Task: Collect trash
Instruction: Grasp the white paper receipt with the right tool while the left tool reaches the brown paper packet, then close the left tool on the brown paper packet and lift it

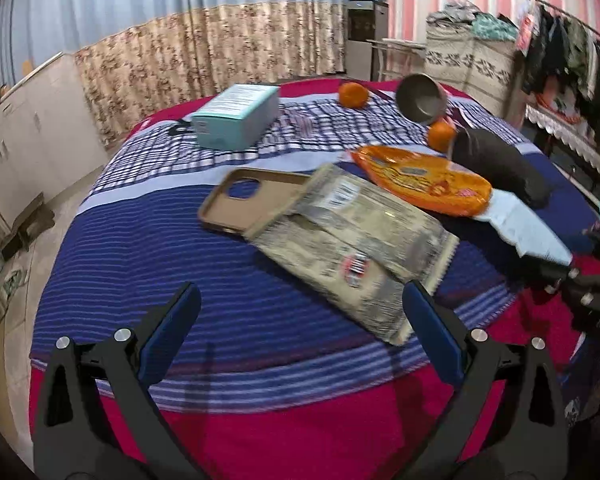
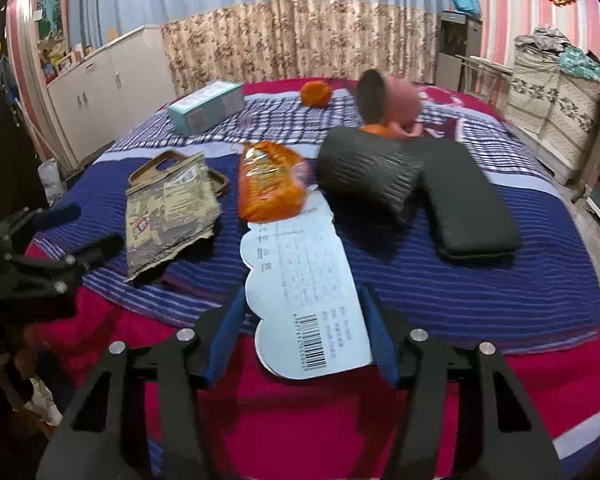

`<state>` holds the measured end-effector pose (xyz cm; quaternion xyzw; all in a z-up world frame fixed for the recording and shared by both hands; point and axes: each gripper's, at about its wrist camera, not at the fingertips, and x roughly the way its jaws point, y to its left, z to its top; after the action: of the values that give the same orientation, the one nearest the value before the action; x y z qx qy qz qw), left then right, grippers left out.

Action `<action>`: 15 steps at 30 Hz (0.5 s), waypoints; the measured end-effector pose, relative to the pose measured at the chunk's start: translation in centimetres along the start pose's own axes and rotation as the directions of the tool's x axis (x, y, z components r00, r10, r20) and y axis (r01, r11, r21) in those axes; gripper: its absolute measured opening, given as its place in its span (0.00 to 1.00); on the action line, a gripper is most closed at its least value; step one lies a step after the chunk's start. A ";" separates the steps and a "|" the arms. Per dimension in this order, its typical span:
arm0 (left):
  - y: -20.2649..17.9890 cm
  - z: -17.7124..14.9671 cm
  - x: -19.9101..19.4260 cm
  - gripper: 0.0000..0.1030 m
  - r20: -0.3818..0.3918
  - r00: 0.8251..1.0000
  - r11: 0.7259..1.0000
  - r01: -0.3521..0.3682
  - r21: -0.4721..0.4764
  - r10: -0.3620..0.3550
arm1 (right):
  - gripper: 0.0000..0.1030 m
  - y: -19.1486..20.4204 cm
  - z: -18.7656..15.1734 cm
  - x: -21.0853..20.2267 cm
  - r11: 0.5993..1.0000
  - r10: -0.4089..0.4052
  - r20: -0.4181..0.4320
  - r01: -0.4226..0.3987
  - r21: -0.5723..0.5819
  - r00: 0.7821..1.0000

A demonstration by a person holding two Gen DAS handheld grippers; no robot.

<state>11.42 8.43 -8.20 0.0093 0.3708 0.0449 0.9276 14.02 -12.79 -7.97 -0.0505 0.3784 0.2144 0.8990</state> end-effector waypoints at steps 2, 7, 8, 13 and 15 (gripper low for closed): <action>-0.7 -0.2 0.4 0.95 -0.001 1.000 1.000 -0.009 0.009 0.009 | 0.56 -1.0 -0.1 -0.9 1.000 -0.007 0.013 0.007 0.017 1.000; -0.2 -0.4 2.1 0.94 -0.049 0.999 0.999 0.012 -0.051 -0.014 | 0.56 -3.2 -0.4 -3.2 0.997 -0.050 0.056 0.047 0.054 0.997; -0.1 -0.2 2.5 0.94 -0.054 0.998 0.997 0.025 -0.069 -0.029 | 0.56 -3.5 -0.5 -3.5 0.997 -0.060 0.061 0.056 0.061 0.996; -0.3 0.4 3.7 0.71 -0.083 0.994 0.993 0.062 -0.104 -0.071 | 0.56 -5.4 -0.3 -4.2 0.990 -0.108 0.077 0.100 0.099 0.991; -1.2 0.5 3.5 0.55 -0.079 0.994 0.995 0.076 -0.072 -0.082 | 0.56 -6.0 -0.3 -4.6 0.990 -0.101 0.086 0.091 0.109 0.991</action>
<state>14.40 7.58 -10.27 -0.0392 0.4067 0.0214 0.9125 13.47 -19.85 -5.42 -0.0114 0.3447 0.1527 0.9261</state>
